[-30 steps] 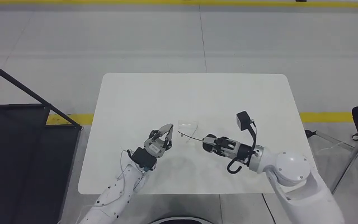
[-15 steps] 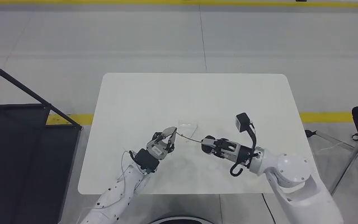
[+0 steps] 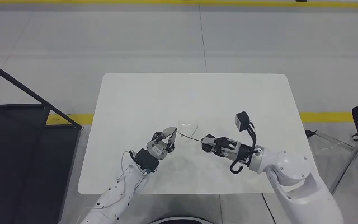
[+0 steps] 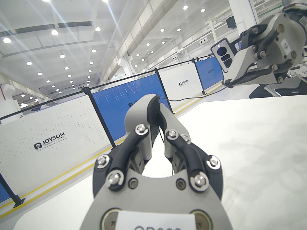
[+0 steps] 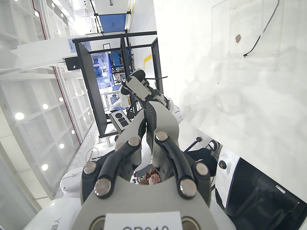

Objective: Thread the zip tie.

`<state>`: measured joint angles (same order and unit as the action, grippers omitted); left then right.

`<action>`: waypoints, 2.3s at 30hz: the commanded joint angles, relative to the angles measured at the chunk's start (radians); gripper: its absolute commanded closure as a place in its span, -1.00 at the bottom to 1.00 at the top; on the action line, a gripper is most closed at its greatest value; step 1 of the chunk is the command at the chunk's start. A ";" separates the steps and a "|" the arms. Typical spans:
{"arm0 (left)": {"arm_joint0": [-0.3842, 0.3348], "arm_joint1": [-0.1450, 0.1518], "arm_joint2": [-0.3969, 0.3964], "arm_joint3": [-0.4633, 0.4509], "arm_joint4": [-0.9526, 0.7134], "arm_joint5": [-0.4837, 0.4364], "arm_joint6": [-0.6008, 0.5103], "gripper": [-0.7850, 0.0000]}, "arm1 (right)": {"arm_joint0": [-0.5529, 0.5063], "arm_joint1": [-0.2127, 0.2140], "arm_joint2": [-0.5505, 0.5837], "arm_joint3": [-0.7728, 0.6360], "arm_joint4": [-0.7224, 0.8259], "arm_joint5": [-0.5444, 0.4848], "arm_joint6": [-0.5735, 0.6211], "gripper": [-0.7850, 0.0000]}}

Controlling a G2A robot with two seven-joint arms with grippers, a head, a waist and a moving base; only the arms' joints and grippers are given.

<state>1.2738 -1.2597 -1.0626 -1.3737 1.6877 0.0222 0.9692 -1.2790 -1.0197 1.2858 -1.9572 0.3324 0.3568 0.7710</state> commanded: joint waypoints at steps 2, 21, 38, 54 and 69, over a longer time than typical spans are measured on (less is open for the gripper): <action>0.000 0.000 0.000 0.000 0.000 0.000 0.000 1.00 | 0.003 0.000 -0.003 0.000 -0.002 0.003 -0.001 1.00; 0.000 0.000 0.000 0.000 0.000 0.000 0.000 1.00 | 0.026 0.000 -0.011 0.015 0.015 0.020 0.003 1.00; 0.000 0.000 0.000 0.000 0.000 0.000 0.000 1.00 | 0.021 0.003 -0.003 0.014 0.021 0.023 0.007 1.00; 0.000 0.000 0.000 0.000 0.000 0.000 0.000 1.00 | 0.038 0.003 -0.010 0.021 0.025 0.045 0.002 1.00; 0.000 0.000 0.000 0.000 0.000 0.000 0.000 1.00 | 0.044 0.001 -0.014 0.030 0.056 0.032 -0.012 1.00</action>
<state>1.2738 -1.2597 -1.0626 -1.3737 1.6877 0.0222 0.9692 -1.2345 -1.0187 1.2721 -1.9272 0.3854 0.3921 0.7596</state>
